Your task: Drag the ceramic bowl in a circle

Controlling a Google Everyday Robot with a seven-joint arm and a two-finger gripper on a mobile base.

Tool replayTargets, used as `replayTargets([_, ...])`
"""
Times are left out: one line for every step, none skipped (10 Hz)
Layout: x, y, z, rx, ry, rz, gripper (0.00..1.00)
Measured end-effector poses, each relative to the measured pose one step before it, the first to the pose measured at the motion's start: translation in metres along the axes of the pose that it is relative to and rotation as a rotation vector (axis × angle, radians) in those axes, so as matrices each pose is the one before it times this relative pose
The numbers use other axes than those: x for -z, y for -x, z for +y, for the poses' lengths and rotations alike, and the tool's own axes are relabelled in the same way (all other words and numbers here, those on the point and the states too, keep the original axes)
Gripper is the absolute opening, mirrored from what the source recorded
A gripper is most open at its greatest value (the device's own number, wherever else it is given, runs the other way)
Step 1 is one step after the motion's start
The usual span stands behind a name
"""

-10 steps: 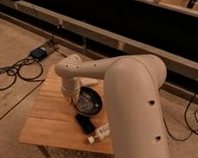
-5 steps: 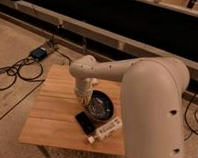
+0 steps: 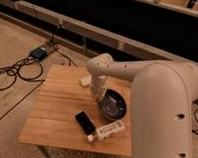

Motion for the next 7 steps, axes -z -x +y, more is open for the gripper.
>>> replayTargets([-0.00038,0.00814,-0.00711,-0.00754,-0.00766,-0.00535,0.0])
replayTargets([-0.00051,0.01357,-0.01023,-0.00318,-0.02169,-0.01261,0.0])
replayTargets([-0.0006,0.01386,-0.00726,0.00323,-0.02309,-0.01254,0.0])
replayTargets([-0.00039,0.01008,-0.00203,0.00604,-0.01197,-0.00977,0.0])
replayTargets([-0.00065,0.01428,-0.00037,0.01314,-0.01518,-0.01083,0.0])
replayTargets([0.00014,0.01142,0.00325,0.01573,-0.00885,-0.00999,0.0])
replayTargets([0.00011,0.00862,0.00571,0.01766,-0.00457,-0.00657,0.0])
